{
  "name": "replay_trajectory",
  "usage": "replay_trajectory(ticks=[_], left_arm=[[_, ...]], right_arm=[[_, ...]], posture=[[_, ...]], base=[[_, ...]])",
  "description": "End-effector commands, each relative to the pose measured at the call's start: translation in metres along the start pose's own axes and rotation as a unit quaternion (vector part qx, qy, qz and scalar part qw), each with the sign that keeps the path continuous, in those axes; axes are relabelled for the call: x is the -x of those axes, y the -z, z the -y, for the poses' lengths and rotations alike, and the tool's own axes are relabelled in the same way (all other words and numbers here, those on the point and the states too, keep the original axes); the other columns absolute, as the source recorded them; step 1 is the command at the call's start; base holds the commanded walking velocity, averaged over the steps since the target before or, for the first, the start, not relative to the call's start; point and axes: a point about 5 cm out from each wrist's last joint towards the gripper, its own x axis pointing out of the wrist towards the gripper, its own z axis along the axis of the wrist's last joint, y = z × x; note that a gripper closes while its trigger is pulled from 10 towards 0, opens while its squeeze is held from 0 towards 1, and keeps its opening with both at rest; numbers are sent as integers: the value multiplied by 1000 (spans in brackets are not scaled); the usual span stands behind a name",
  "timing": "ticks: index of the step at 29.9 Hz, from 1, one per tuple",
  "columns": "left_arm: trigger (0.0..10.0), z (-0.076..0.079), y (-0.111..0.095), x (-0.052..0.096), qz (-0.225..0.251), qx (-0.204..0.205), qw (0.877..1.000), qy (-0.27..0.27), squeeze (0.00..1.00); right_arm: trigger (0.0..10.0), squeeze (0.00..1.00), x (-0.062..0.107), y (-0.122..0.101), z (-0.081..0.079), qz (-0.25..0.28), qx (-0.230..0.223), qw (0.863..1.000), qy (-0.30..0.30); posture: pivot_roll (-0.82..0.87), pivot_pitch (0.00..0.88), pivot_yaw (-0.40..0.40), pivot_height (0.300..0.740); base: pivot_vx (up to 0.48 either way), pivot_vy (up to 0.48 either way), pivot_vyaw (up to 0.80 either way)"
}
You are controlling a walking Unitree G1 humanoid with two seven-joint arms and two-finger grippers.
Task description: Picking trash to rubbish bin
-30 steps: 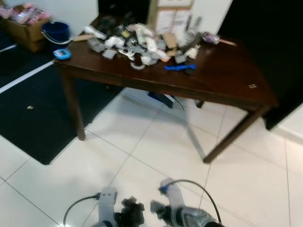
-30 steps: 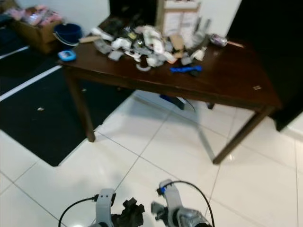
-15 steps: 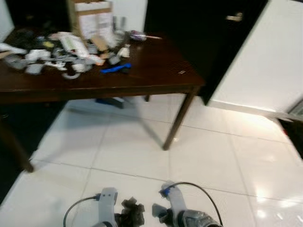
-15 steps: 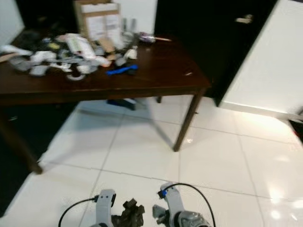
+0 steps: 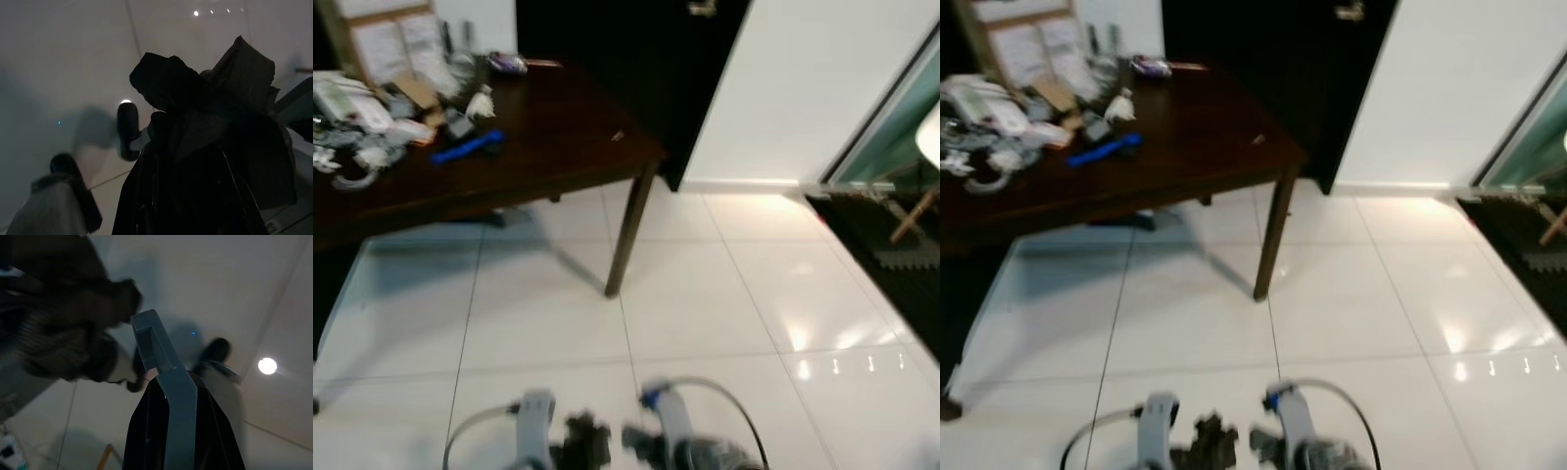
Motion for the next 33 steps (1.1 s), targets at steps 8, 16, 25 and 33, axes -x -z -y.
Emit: replay_trajectory(ticks=[8, 16, 25, 33], left_arm=[[10000, 5, 5, -2, -10, -3, 1000, 4, 0], [10000, 3, 6, -1, -13, -9, 1000, -1, 0], [10000, -6, 4, 3, -18, -21, 1000, -13, 0], [10000, -12, 4, 7, -32, -40, 999, -13, 0]], right_arm=[[10000, 0, 4, 7, 8, -14, -5, 1000, 13], [10000, 0, 4, 8, 9, -14, -11, 1000, 24], [10000, 0, 1, 7, 3, -9, -18, 999, 26], [10000, 0, -2, 7, -2, 0, -38, 999, 25]], posture=[[93, 99, -88, 740], [100, 92, -85, 740], [103, 79, -45, 740], [99, 83, -3, 740]], base=[[0, 0, -800], [0, 0, -800], [0, 0, -800], [0, 0, -800]])
